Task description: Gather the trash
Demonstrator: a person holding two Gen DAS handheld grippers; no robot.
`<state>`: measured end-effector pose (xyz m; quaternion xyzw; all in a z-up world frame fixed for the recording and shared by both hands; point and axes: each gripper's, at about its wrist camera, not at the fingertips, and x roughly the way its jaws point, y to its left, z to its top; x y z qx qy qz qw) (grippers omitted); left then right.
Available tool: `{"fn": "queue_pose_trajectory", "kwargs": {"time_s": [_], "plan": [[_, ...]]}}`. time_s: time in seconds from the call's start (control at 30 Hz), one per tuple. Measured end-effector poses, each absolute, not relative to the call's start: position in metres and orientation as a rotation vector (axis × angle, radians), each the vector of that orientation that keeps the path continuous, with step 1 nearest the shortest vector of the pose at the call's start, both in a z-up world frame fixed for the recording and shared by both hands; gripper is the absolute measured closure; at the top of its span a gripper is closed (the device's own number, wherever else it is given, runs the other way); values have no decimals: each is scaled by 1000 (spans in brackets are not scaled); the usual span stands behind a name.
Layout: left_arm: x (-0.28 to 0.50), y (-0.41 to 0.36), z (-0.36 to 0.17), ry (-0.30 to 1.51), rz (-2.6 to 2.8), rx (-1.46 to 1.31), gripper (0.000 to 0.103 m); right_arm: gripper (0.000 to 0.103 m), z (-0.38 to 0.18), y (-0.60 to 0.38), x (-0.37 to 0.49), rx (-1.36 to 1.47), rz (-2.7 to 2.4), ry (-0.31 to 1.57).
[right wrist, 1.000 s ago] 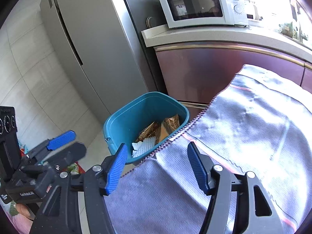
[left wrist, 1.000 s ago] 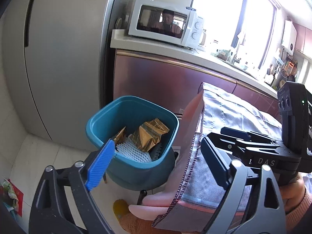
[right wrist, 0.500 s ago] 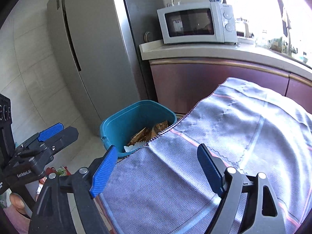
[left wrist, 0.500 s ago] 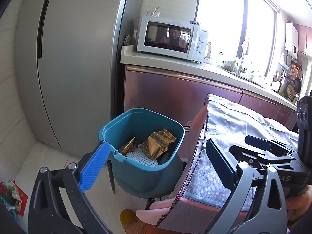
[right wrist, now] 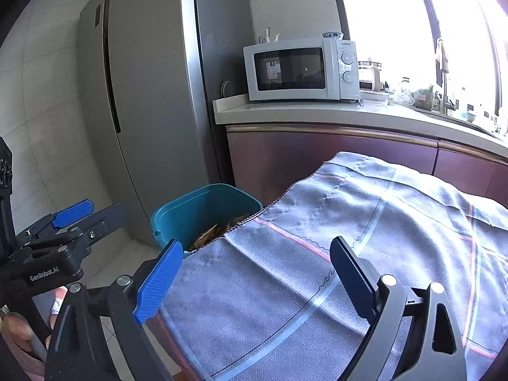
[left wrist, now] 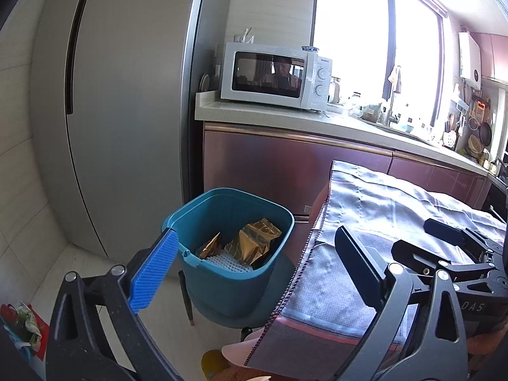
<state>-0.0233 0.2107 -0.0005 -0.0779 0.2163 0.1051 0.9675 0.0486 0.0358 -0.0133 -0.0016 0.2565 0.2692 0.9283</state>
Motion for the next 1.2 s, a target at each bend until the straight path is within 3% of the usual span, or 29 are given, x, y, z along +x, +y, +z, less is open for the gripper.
{"fn": "queue_pose_trajectory", "kwargs": {"time_s": [0.53, 1.2], "plan": [[-38, 183, 11, 383, 215, -98, 6, 7, -5, 5, 12, 11, 465, 385], [-57, 146, 15, 335, 135, -80, 6, 7, 0, -42, -27, 39, 313, 339]]}}
